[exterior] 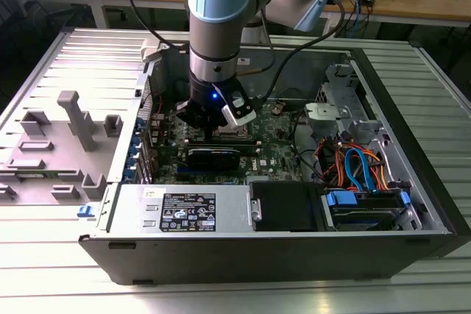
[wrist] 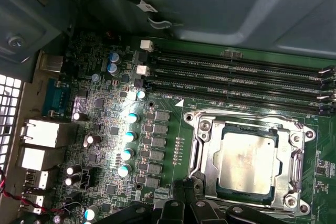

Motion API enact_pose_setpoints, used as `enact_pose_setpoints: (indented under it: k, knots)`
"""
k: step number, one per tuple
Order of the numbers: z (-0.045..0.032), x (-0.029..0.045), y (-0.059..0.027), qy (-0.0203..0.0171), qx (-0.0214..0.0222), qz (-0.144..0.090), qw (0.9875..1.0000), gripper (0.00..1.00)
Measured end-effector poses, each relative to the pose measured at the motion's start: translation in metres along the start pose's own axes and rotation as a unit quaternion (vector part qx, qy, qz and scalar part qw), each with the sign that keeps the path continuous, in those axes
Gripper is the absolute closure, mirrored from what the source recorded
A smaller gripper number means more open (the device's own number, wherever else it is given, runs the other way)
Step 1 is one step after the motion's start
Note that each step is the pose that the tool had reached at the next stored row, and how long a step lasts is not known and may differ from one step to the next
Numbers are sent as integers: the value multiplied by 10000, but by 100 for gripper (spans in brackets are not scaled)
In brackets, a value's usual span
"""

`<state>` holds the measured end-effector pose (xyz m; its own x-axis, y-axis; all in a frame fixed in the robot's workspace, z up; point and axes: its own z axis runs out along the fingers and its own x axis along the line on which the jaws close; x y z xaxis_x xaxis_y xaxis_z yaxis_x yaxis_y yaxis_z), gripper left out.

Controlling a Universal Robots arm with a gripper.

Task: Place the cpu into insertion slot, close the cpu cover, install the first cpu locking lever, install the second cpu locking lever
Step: 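Install the second cpu locking lever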

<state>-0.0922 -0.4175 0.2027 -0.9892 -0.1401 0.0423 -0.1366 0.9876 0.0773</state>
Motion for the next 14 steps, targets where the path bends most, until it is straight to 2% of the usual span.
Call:
enact_pose_setpoints:
  k: [3,6,9,14]
  knots:
    - [-15,1,1,2,21,1,10000,89]
    - [-18,1,1,14,95,5,10000,89]
    - [-19,1,1,21,140,7,9999,89]
    - [-26,1,2,24,156,8,9999,89]
